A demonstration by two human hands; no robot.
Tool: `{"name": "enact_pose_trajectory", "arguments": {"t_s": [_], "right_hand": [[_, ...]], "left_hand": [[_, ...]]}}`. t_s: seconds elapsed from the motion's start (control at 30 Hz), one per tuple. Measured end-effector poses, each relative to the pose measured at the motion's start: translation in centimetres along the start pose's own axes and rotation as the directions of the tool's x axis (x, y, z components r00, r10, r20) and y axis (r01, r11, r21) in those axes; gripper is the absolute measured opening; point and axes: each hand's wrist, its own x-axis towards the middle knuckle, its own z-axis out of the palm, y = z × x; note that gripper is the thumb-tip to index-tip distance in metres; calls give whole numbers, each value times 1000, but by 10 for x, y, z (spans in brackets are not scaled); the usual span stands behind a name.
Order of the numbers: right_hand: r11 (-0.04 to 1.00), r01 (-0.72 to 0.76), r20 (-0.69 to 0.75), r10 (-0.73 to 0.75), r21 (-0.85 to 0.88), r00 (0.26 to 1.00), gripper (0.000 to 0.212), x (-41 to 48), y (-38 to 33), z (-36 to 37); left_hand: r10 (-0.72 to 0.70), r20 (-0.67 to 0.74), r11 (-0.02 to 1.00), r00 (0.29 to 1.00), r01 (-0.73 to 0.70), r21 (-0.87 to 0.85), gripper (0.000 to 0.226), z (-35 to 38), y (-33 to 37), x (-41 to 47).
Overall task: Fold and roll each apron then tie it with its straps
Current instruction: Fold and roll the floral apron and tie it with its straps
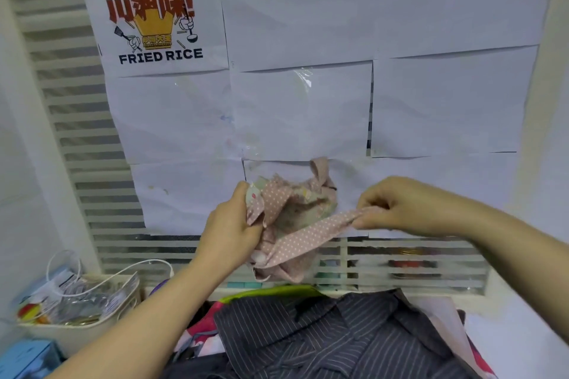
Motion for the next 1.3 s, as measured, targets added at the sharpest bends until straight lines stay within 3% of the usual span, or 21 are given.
{"name": "enact_pose_trajectory", "arguments": {"t_s": [0.13,0.2,0.27,0.37,0.43,0.5,0.67,0.87,1.13,1.2,1.3], "right_hand": [[999,16,11,-16,-34,1000,25,17,5,-21],[998,10,26,-8,-61,1000,23,24,8,-20],[996,-2,87,10,-90,996,24,29,13,-15],[994,-31,187,50,-102,981,32,30,22,1],[994,-68,236,88,-88,968,32,27,29,20],[993,-105,286,117,-60,951,27,23,36,48],[972,-228,413,184,59,892,26,8,55,145],[880,-429,546,261,204,796,26,-14,71,249],[811,-480,602,208,334,771,23,-36,60,326],[813,-477,627,185,334,756,23,-41,59,335],[797,-498,643,189,342,742,17,-46,56,346]], "left_hand": [[198,114,970,974,-211,122,27,1,3,-9],[353,125,894,927,-373,249,36,0,4,-11],[536,137,754,833,-545,368,45,0,5,-14],[778,176,509,603,-769,388,24,12,2,-24],[859,197,377,472,-845,380,14,25,-4,-40],[878,242,322,412,-884,337,10,46,-18,-61],[809,403,388,428,-904,181,9,104,-58,-119],[700,523,565,486,-825,11,13,156,-89,-202],[506,544,781,669,-623,40,16,176,-84,-298],[423,623,821,658,-569,45,22,168,-86,-313],[310,730,911,609,-409,-45,48,151,-90,-321]]}}
